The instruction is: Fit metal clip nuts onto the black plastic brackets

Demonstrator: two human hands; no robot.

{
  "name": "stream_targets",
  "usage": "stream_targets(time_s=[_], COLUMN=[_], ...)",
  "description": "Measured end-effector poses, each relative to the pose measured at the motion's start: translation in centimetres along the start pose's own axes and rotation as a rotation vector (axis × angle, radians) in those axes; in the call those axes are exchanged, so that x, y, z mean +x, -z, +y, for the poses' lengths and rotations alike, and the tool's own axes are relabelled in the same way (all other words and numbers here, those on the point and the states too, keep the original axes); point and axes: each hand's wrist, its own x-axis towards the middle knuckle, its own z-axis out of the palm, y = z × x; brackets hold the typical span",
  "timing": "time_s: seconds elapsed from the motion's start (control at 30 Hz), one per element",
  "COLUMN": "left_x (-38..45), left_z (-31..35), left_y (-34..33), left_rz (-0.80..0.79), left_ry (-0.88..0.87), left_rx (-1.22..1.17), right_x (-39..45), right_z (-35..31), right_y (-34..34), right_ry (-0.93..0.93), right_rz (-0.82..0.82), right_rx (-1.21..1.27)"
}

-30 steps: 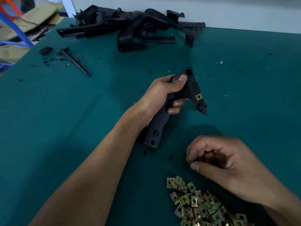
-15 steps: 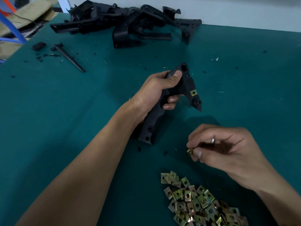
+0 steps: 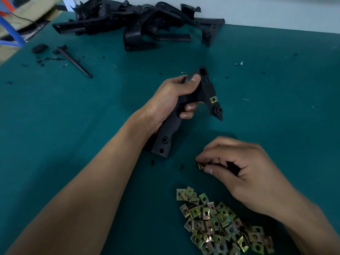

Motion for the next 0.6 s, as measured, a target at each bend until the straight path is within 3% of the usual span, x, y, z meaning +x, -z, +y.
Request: stream_targets(time_s=[0.6], left_x=[0.12], left_z=[-0.14], left_y=[0.09], left_rz=[-0.010], left_ry=[-0.012], left_rx=[0.031], right_x=[0.00], right_z=[-0.22], right_y=[-0.12], right_ry=[-0.014], right_rz=[-0.033], right_rx=[-0.038])
